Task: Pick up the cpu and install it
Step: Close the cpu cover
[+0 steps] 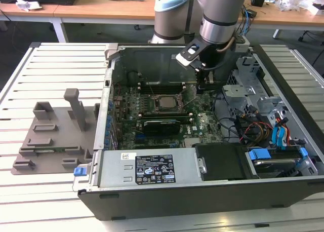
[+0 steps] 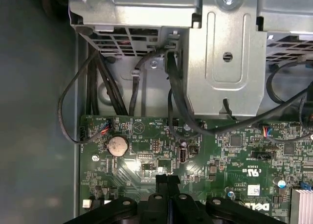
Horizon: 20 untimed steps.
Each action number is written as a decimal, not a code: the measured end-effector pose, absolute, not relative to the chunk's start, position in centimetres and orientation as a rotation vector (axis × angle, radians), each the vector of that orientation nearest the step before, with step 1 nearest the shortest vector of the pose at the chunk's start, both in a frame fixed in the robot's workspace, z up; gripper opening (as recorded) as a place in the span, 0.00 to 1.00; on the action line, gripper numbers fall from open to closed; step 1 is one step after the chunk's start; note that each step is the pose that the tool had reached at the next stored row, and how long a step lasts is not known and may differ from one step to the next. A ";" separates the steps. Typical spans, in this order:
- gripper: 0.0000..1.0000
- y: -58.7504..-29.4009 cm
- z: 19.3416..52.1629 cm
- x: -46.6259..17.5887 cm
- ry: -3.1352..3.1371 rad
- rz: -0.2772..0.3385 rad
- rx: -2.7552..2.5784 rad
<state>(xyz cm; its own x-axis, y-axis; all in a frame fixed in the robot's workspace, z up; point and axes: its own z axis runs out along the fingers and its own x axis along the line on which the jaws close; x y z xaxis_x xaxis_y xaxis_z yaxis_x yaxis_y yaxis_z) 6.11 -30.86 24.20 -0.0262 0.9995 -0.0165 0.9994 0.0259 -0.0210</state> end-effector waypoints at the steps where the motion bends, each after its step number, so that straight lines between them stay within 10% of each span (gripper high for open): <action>1: 0.11 -30.9 24.2 5.9 -2.248 0.042 -2.190; 20: 0.11 -30.9 24.2 2.8 -2.244 0.050 -2.186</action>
<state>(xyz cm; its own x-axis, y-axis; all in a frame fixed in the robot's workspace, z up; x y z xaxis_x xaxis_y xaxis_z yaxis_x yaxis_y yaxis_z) 2.83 -30.86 24.19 -0.0263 0.9995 -0.0162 0.9993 0.0258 -0.0287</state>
